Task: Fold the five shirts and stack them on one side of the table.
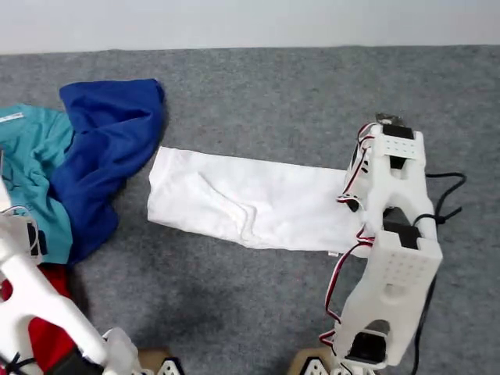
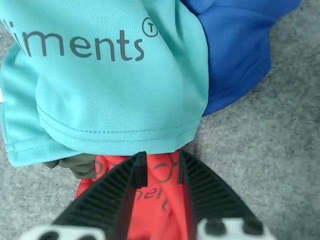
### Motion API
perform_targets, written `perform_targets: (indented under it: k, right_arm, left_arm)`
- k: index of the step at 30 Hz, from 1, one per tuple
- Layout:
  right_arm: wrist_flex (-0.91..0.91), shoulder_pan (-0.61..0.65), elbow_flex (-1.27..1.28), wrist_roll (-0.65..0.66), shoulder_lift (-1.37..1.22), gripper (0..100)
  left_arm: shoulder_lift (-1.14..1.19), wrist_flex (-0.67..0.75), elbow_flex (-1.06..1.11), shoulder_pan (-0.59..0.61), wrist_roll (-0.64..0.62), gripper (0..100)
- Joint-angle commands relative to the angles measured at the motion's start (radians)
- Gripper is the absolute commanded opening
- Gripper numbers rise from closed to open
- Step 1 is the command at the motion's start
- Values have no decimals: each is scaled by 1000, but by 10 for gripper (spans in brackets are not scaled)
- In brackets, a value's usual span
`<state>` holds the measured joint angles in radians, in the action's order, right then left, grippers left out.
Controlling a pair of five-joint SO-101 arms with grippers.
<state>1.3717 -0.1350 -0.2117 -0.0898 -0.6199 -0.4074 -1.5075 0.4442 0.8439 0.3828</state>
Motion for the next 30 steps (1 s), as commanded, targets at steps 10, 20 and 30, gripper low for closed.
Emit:
perform_targets:
  k: [10, 20, 30]
  right_arm:
    - [8, -140, -5, 12, -8, 9]
    - [10, -338, -5, 209, 85, 9]
    - [35, -443, -5, 282, 162, 9]
  left_arm:
    - [-37, -28, -5, -8, 6, 115]
    - [-35, -23, -5, -8, 6, 115]
    - [-32, -20, -5, -9, 6, 115]
